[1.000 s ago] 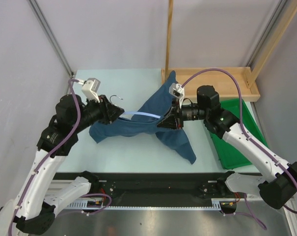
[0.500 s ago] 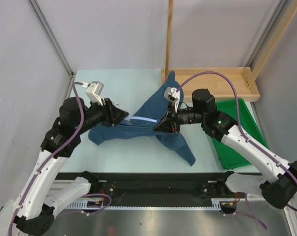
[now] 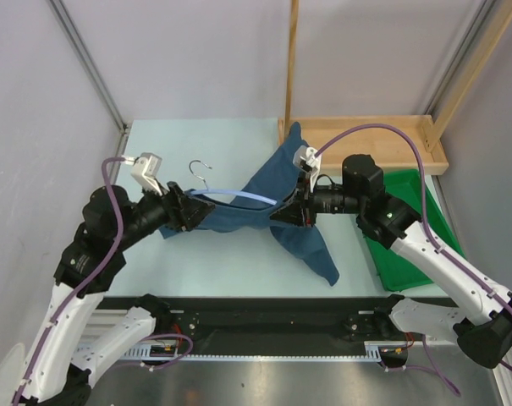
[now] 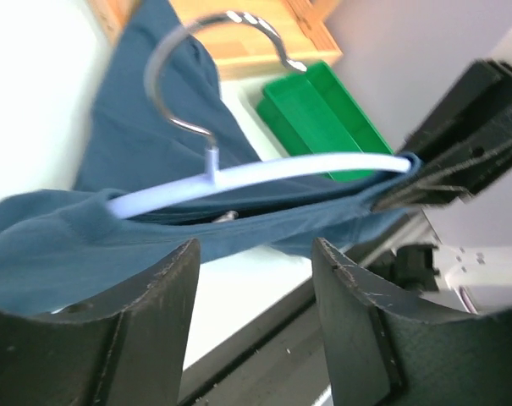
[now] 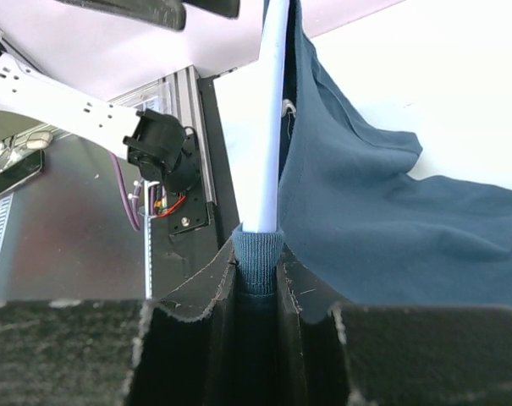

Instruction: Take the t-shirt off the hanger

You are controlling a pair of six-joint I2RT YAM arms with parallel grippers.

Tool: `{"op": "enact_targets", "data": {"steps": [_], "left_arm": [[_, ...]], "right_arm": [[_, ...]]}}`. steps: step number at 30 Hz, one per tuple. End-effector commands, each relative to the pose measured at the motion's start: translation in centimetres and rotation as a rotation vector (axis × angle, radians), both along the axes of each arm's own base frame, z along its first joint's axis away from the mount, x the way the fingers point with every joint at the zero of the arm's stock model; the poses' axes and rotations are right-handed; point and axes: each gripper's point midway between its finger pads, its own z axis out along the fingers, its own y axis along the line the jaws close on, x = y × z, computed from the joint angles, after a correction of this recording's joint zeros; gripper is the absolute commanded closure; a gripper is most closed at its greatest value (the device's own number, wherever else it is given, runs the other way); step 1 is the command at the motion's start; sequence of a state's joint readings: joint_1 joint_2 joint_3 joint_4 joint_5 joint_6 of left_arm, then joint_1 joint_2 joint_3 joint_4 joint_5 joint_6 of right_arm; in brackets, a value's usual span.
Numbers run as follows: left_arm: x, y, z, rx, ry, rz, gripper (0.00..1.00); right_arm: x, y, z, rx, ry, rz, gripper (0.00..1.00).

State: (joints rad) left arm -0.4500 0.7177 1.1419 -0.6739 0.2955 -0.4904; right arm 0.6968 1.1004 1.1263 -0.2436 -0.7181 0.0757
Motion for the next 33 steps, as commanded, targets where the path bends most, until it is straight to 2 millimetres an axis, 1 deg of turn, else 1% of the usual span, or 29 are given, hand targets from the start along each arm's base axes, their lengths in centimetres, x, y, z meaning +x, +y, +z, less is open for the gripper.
{"op": "enact_targets", "data": {"steps": [1,2,5,6,9,11,13,15,17,18,19,20,21,22,23,24,25,27,28,30,32,33], "left_arm": [[0.9,1.7,0.9,-0.007,-0.037,0.120,0.41],[1.1,1.8,1.5,-0.011,-0.059,0.125,0.41],[2.1,1.8,2.3,0.002,-0.086,0.140,0.41],[2.7,1.5,2.0,0.013,-0.077,0.141,0.41],[3.7,1.4,1.6,0.032,-0.078,0.149,0.41],[4.4,1.1,1.2,0.045,-0.077,0.148,0.41],[4.8,0.8,0.9,0.053,-0.069,0.139,0.44],[5.0,0.5,0.9,0.051,-0.071,0.130,0.51],[5.3,0.3,0.8,0.051,-0.079,0.126,0.69],[5.5,0.3,0.9,0.055,-0.086,0.128,0.79],[6.0,0.8,1.3,0.068,-0.097,0.158,1.00],[6.2,1.1,1.6,0.073,-0.100,0.179,1.00],[6.5,1.4,1.9,0.080,-0.107,0.204,1.00],[6.7,1.7,2.9,0.085,-0.126,0.220,1.00],[7.0,2.3,3.5,0.089,-0.138,0.253,1.00],[7.0,2.4,4.1,0.085,-0.152,0.260,1.00],[7.0,2.7,5.2,0.081,-0.176,0.270,1.00],[7.2,3.1,5.9,0.086,-0.180,0.299,1.00],[7.1,3.3,6.9,0.076,-0.197,0.303,1.00],[7.1,3.4,7.6,0.067,-0.196,0.315,1.00],[6.9,2.9,8.0,0.059,-0.199,0.288,1.00],[6.8,3.0,8.3,0.055,-0.207,0.289,1.00]], "right_arm": [[-1.2,0.3,3.9,0.106,-0.117,0.053,1.00],[-1.2,0.3,4.0,0.106,-0.117,0.056,1.00],[-1.8,0.4,4.1,0.106,-0.116,0.076,1.00],[-2.1,0.5,4.2,0.108,-0.117,0.088,1.00],[-2.6,0.7,4.6,0.112,-0.127,0.099,1.00],[-2.9,0.7,4.5,0.105,-0.123,0.103,1.00],[-3.0,0.7,4.5,0.104,-0.124,0.103,1.00],[-3.2,0.7,4.5,0.104,-0.120,0.107,1.00],[-3.4,0.9,4.3,0.102,-0.114,0.113,1.00],[-3.4,0.9,4.1,0.096,-0.109,0.109,1.00],[-3.6,1.0,3.8,0.089,-0.097,0.107,0.98],[-3.4,0.9,3.4,0.074,-0.077,0.082,0.92],[-3.3,0.8,3.1,0.066,-0.062,0.066,0.83],[-3.2,0.7,2.4,0.050,-0.040,0.045,0.58],[-2.4,0.2,2.0,0.032,-0.026,-0.028,0.38],[-2.1,0.0,1.6,0.025,0.009,-0.073,0.19],[-1.8,-0.4,0.4,0.004,0.036,-0.115,0.01],[-1.2,-1.4,-0.8,-0.011,0.053,-0.197,0.00],[-0.5,-2.0,-2.9,-0.048,0.072,-0.254,0.00],[-0.4,-2.8,-3.8,-0.056,0.089,-0.298,0.00],[-1.0,-2.9,-5.7,-0.065,0.108,-0.282,0.00],[-1.4,-3.0,-5.9,-0.052,0.107,-0.274,0.00]]}}
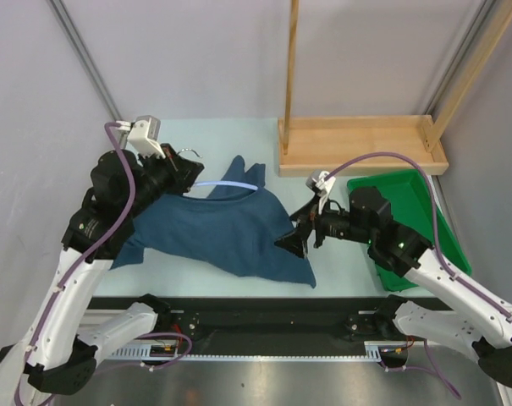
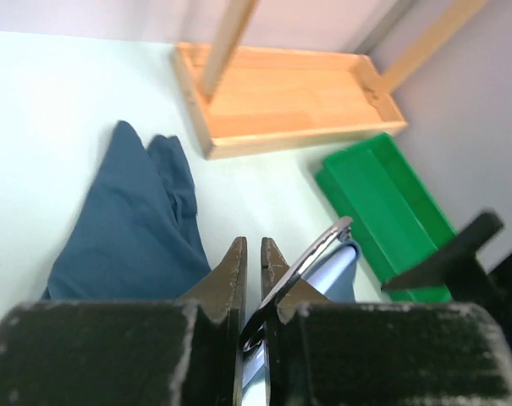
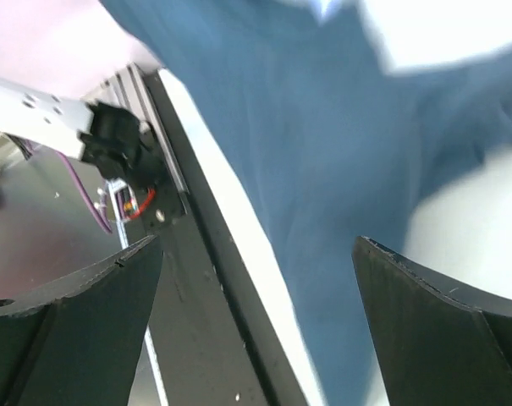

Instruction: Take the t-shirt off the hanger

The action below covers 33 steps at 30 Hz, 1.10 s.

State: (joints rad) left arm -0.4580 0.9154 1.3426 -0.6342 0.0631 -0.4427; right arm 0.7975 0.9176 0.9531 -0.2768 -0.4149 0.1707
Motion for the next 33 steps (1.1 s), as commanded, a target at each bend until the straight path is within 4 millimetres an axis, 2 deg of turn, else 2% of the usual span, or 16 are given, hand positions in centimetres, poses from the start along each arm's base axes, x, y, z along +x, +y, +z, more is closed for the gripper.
{"op": "enact_targets", "data": {"steps": [1,2,6,11,12,14,18,21,23,24,26,27,29,30,31,33], "left_arm": [[0.2,1.8,4.3,-0.009,-0.128,0.078,1.00],[0.2,1.9,4.4,-0.012,-0.131,0.078,1.00],[-0.7,1.3,5.2,-0.034,-0.152,0.029,1.00],[-1.4,1.1,5.6,-0.038,-0.160,0.003,1.00],[-1.4,1.1,5.6,-0.042,-0.157,0.003,1.00],[-1.8,1.0,5.7,-0.051,-0.159,-0.007,1.00],[-1.9,0.9,5.4,-0.065,-0.152,-0.016,1.00],[-2.0,0.8,5.2,-0.072,-0.146,-0.014,1.00],[-2.1,0.8,5.1,-0.076,-0.147,-0.017,1.00],[-2.1,0.8,4.9,-0.078,-0.140,-0.018,1.00],[-2.1,0.9,4.8,-0.084,-0.140,-0.013,0.99],[-2.0,0.8,4.2,-0.082,-0.129,-0.012,1.00],[-2.0,0.9,4.0,-0.091,-0.128,-0.002,1.00],[-1.9,1.0,3.4,-0.088,-0.121,0.006,1.00],[-1.9,1.0,3.4,-0.091,-0.124,0.008,1.00],[-1.9,1.0,2.5,-0.089,-0.112,0.005,1.00]], "right_arm": [[0.2,-0.7,-2.3,0.017,0.032,-0.074,0.00],[0.3,-0.9,-3.5,0.007,0.044,-0.092,0.00],[1.2,-1.0,-3.9,0.029,0.015,-0.148,0.03],[4.9,-2.3,-4.1,-0.047,-0.047,-0.342,0.05],[5.3,-2.2,-3.5,-0.045,-0.060,-0.353,0.05],[5.6,-1.3,-3.8,-0.059,-0.060,-0.324,0.08],[5.8,0.7,-4.1,-0.053,-0.027,-0.279,0.30],[5.8,2.0,-4.1,-0.061,-0.026,-0.278,0.41],[5.0,3.1,-4.2,-0.068,-0.042,-0.258,0.48],[5.5,3.0,-4.2,-0.081,-0.060,-0.303,0.59],[4.8,3.6,-3.8,-0.095,-0.087,-0.322,0.71],[5.4,3.2,-3.8,-0.115,-0.105,-0.395,0.82],[5.4,2.8,-3.2,-0.133,-0.110,-0.462,0.95],[6.7,1.4,-2.6,-0.142,-0.122,-0.589,1.00],[6.9,0.4,-3.0,-0.165,-0.097,-0.649,1.00],[7.8,-2.0,-2.2,-0.182,-0.101,-0.783,1.00]]}}
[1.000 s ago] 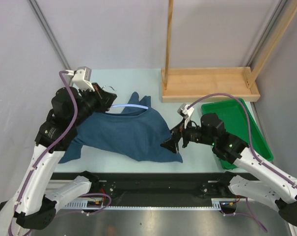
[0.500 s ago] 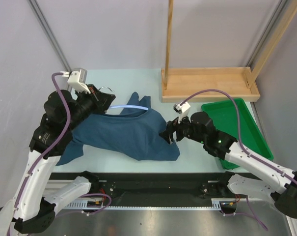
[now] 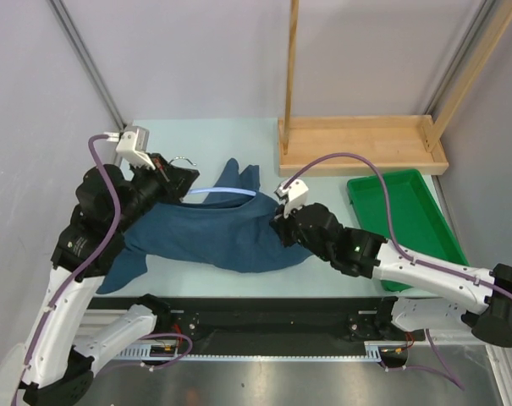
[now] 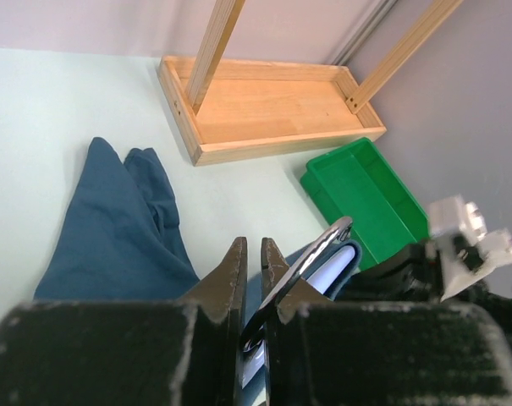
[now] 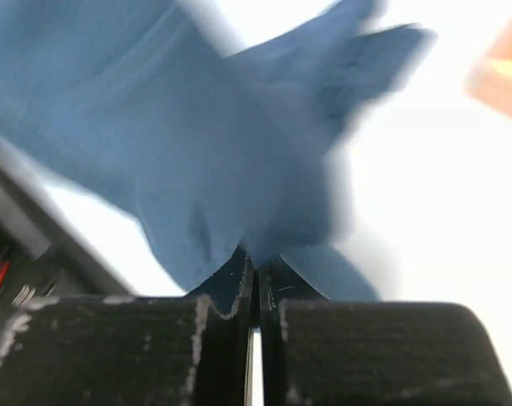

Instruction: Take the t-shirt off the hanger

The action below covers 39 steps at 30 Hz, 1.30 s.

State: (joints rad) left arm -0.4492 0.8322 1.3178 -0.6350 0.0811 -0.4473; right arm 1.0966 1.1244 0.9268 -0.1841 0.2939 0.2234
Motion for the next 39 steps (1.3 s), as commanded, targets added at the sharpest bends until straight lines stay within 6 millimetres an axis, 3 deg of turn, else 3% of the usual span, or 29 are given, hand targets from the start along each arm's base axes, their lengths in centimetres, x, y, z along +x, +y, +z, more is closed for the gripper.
{"op": "enact_targets", "data": {"steps": [1,3,5,8,13,16,20,25,29,34,39], "left_arm": [[0.0,0.0,1.1,-0.057,-0.063,0.005,1.00],[-0.1,-0.3,0.1,-0.052,-0.063,-0.014,1.00],[-0.7,-0.2,0.3,-0.074,-0.097,-0.026,1.00],[-1.3,0.4,-0.3,-0.088,-0.116,-0.006,1.00],[-2.3,1.4,0.5,-0.110,-0.163,0.024,1.00],[-2.7,1.9,1.4,-0.138,-0.200,0.036,1.00],[-2.9,1.9,2.3,-0.161,-0.229,0.037,1.00],[-2.8,2.4,3.7,-0.182,-0.256,0.064,1.00],[-3.0,1.8,4.6,-0.205,-0.268,0.028,1.00],[-3.9,0.4,5.6,-0.237,-0.285,-0.062,1.00],[-5.0,0.6,7.4,-0.283,-0.365,-0.086,1.00]], "right_arm": [[3.8,-5.7,5.1,0.040,-0.099,-0.414,1.00],[4.3,-7.8,6.1,0.062,-0.105,-0.499,1.00],[4.4,-9.6,7.4,0.128,-0.088,-0.549,1.00],[5.0,-13.3,7.5,0.177,-0.039,-0.637,1.00],[5.4,-18.8,4.5,0.221,0.059,-0.730,1.00],[5.0,-20.6,1.9,0.219,0.121,-0.754,1.00],[4.4,-20.8,-1.0,0.219,0.208,-0.739,1.00],[3.9,-20.9,-2.3,0.192,0.229,-0.724,1.00],[3.8,-19.5,-2.7,0.205,0.247,-0.650,1.00],[4.1,-17.6,-4.5,0.175,0.310,-0.573,1.00],[4.5,-15.3,-5.7,0.176,0.362,-0.478,1.00]]}}
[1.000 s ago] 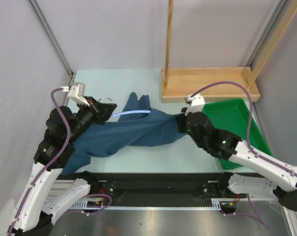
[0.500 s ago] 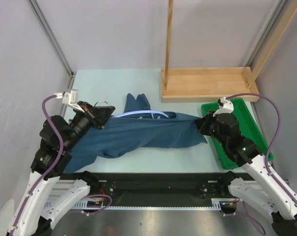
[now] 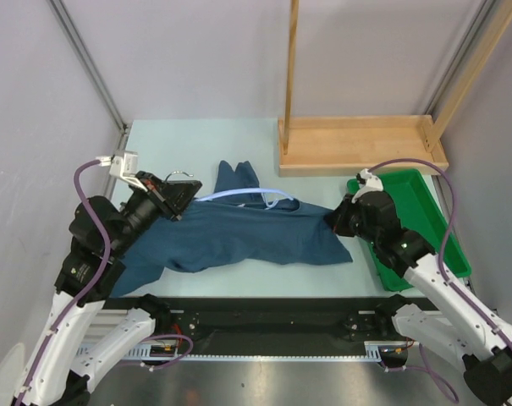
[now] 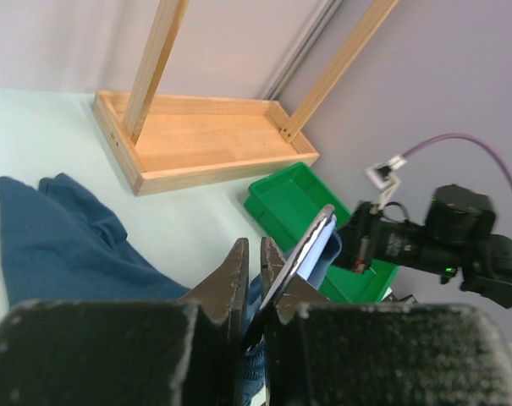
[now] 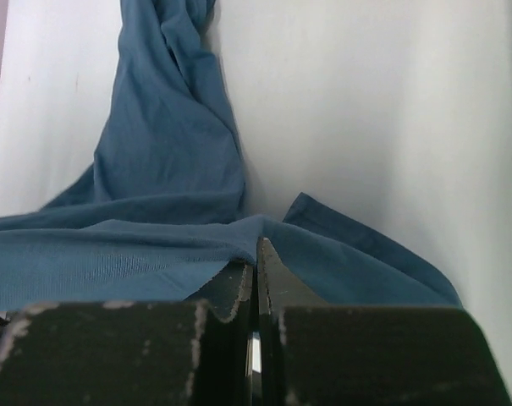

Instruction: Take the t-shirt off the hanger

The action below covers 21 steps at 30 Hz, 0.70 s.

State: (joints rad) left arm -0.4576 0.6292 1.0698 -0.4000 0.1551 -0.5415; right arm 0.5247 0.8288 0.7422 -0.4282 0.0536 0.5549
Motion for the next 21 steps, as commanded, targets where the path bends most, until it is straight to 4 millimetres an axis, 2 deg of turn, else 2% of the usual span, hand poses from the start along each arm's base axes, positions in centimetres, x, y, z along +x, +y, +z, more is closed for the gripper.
{"op": "enact_targets", "data": {"steps": [1,4,7,9,10,11,12,13,14,18,21], "left_arm": [[-2.4,1.4,7.7,-0.140,-0.250,0.006,1.00],[-2.5,1.5,8.4,-0.159,-0.267,0.012,1.00],[-2.0,0.7,8.9,-0.165,-0.253,-0.020,1.00],[-1.4,-0.6,8.7,-0.173,-0.221,-0.072,1.00],[-1.1,-1.0,8.8,-0.181,-0.216,-0.088,1.00],[-1.1,-1.6,8.7,-0.181,-0.205,-0.116,1.00],[-0.4,-2.2,8.2,-0.180,-0.175,-0.128,1.00],[-0.1,-2.5,7.9,-0.172,-0.162,-0.140,1.00],[0.1,-2.8,7.9,-0.166,-0.150,-0.148,1.00],[1.6,-3.3,6.2,-0.110,-0.069,-0.135,0.99],[1.8,-3.6,5.7,-0.101,-0.055,-0.143,1.00]], "right_arm": [[0.3,0.6,-1.9,-0.028,0.032,0.041,1.00],[-0.2,2.7,-2.1,0.009,0.039,0.107,1.00],[-0.8,5.6,-2.1,0.024,0.030,0.183,1.00],[-0.9,7.7,-1.9,0.015,0.027,0.233,1.00],[-0.7,8.1,-2.1,-0.018,0.019,0.241,0.88],[-1.4,8.9,-2.5,-0.055,0.032,0.281,0.72],[-0.9,9.6,-1.9,-0.085,0.030,0.286,0.55],[-0.5,9.1,-2.0,-0.145,0.022,0.268,0.33],[-0.8,8.6,-2.4,-0.194,0.042,0.266,0.24],[-0.9,6.4,-0.2,-0.200,-0.015,0.235,0.08],[-1.2,4.7,1.2,-0.164,-0.050,0.200,0.05]]}}
